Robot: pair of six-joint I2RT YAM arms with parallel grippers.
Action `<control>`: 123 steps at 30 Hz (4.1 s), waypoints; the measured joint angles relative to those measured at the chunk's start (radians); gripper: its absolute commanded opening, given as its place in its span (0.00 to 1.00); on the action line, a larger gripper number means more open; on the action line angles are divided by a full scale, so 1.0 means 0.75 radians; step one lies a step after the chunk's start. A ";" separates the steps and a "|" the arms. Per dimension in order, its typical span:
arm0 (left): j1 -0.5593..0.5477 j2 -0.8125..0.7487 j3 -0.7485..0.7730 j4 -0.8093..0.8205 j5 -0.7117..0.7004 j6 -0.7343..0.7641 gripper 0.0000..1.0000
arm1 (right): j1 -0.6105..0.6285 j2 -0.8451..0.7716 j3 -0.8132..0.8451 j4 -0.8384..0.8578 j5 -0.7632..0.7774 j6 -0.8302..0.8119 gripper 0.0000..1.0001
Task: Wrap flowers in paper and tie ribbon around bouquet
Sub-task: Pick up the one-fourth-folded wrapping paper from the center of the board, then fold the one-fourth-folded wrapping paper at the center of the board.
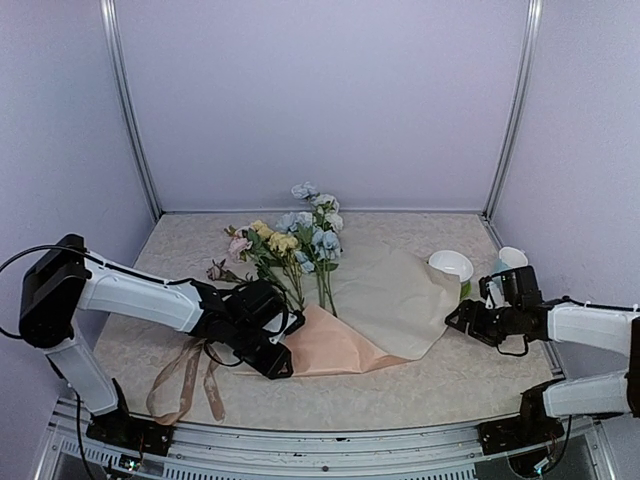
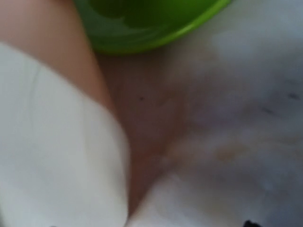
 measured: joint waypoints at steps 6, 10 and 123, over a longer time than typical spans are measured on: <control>0.001 0.112 0.148 -0.046 -0.025 0.048 0.37 | -0.003 0.201 0.037 0.153 -0.079 -0.094 0.74; 0.001 0.137 0.186 -0.081 -0.030 0.075 0.38 | -0.004 0.282 0.046 0.244 -0.127 -0.129 0.65; 0.485 -0.093 0.038 0.615 -0.035 -0.214 0.46 | 1.025 1.310 1.294 0.375 -0.108 0.253 0.00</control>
